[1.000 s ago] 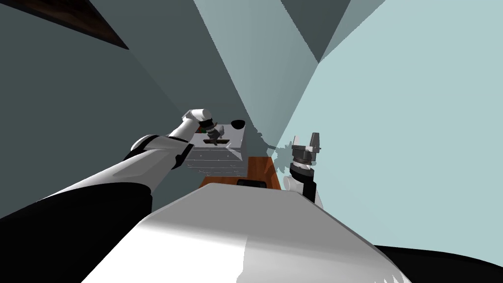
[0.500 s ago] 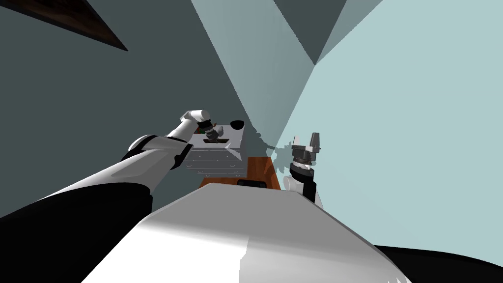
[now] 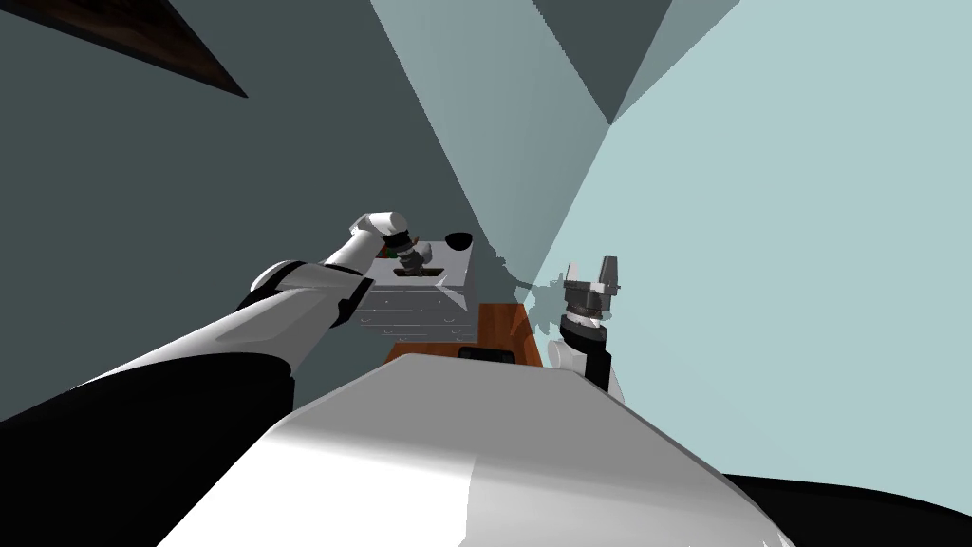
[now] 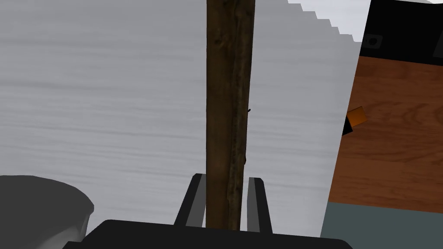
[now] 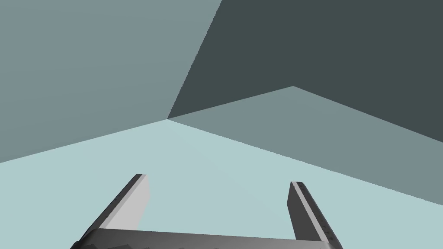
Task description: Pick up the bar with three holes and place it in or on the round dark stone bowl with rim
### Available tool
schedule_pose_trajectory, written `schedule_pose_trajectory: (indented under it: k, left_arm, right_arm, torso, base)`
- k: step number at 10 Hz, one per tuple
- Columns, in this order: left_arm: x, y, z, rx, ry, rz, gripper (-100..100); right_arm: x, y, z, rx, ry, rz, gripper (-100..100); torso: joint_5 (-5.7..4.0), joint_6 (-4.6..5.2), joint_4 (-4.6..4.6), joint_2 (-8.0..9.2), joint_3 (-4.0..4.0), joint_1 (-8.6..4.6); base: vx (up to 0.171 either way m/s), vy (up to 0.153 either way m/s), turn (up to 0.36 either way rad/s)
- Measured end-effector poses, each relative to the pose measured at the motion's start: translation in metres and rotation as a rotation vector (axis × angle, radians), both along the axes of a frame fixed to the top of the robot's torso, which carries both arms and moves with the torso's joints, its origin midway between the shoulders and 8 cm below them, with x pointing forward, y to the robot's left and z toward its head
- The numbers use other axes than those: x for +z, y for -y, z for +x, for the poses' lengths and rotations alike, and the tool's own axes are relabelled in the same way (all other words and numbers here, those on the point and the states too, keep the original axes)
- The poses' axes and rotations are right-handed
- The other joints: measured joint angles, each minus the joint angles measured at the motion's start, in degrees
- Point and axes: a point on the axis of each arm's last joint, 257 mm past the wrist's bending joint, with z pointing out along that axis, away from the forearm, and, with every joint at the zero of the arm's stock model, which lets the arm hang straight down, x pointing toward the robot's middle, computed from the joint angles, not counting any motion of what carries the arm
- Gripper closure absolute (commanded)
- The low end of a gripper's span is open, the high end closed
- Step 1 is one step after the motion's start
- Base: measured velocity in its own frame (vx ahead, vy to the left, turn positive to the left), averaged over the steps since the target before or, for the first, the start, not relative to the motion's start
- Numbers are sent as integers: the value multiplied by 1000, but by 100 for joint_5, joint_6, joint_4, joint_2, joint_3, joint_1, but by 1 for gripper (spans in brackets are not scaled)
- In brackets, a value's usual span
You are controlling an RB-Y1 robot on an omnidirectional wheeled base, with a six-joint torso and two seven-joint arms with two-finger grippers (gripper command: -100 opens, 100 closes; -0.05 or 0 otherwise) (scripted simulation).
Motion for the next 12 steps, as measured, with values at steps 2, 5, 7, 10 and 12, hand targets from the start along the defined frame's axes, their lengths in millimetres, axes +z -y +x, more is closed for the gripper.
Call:
schedule_pose_trajectory:
  k: [2,5,7,10,12]
  left_arm:
    - [3,10,1,-19,-1,-1,100]
    - [10,29,0,-56,-1,-1,100]
    - [15,43,-3,-82,-2,0,100]
    - [19,54,-4,-107,-2,1,100]
    - [21,56,7,-107,39,-4,100]
  right_arm:
    - [0,0,0,0,0,0,0]
    - [0,0,0,0,0,0,0]
    - [0,0,0,0,0,0,0]
    - [0,0,0,0,0,0,0]
    - [0,0,0,0,0,0,0]
  torso:
    - [0,-1,2,4,3,-1]
    - [-3,-2,0,-16,-7,-4]
    - [-3,6,-1,-21,-10,-7]
    - [-2,3,1,-7,-3,-3]
    - [-6,5,7,6,7,-15]
  base:
    - [5,4,75]
    - [59,0,150]
    - [63,7,166]
    - [6,-5,15]
    - [-26,-29,2]
